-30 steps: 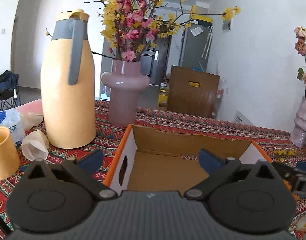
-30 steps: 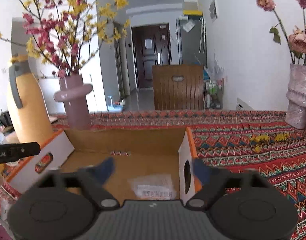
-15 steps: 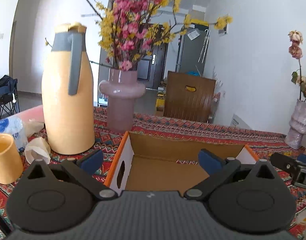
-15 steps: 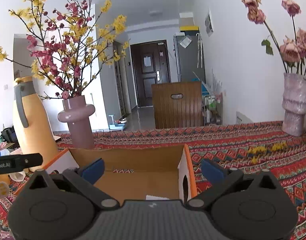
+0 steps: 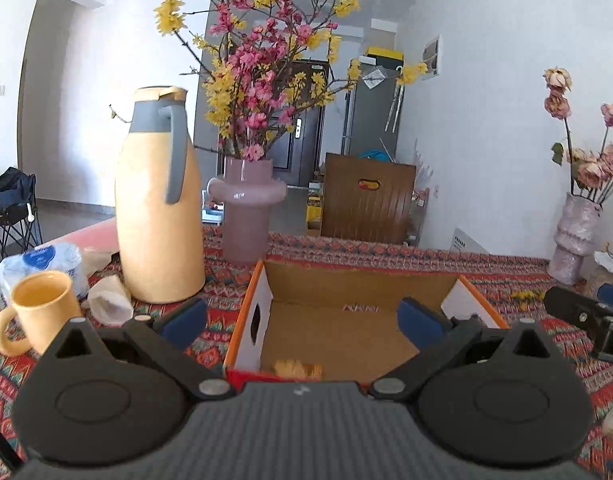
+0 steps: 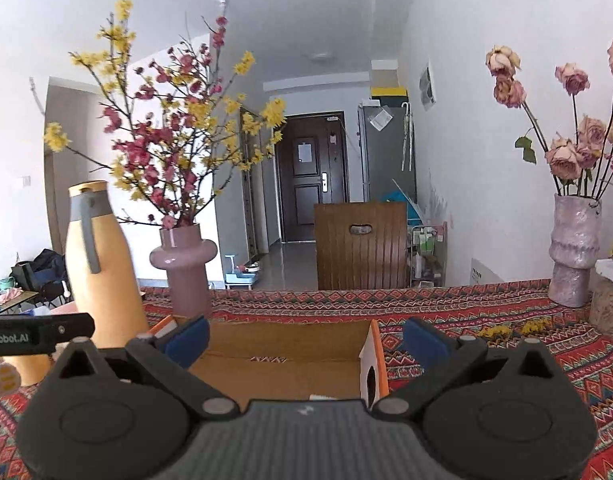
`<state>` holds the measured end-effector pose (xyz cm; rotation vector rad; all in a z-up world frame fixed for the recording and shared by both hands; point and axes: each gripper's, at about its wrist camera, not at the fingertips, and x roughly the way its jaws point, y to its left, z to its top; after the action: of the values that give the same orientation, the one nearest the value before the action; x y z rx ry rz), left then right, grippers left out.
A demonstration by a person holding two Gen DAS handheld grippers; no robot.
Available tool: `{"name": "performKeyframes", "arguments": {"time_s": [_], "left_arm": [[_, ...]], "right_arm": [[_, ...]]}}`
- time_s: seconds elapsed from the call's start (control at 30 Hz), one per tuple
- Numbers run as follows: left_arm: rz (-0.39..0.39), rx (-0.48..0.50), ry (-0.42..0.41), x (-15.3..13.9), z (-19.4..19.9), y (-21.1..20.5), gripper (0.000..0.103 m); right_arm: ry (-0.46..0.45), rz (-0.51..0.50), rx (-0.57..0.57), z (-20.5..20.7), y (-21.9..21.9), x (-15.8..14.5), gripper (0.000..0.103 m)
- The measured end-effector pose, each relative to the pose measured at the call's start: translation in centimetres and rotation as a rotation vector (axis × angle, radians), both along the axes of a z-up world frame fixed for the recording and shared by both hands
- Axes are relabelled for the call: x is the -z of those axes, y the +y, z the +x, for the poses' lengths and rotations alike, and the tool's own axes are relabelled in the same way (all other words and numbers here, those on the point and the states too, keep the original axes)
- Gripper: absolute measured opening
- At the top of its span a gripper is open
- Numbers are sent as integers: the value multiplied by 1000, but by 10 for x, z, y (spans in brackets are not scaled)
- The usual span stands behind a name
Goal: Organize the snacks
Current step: 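Open the right gripper to drop the crisp packet into the box, then move the right gripper back to the silver wrapper in the pile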
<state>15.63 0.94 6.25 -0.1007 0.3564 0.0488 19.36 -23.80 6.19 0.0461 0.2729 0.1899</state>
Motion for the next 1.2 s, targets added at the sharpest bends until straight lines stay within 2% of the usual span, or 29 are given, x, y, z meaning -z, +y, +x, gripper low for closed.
{"name": "performKeyframes", "arguments": {"time_s": [0.37,0.73,1.0,1.2], "left_arm": [[-5,-2,62,41,-48,21,103],[35,-61,78,97,-52,38,103],[-14,-36,88,103,-49,45,103],[-31,-22,95,104,-49,46,103]], "right_arm": [[43,4,-15,-67,-6,24,103],[145,37,26,-95,-25,59,103],[211,34,55,-95,-29,78,103],[217,39,69,-97,-30,79,103]]}}
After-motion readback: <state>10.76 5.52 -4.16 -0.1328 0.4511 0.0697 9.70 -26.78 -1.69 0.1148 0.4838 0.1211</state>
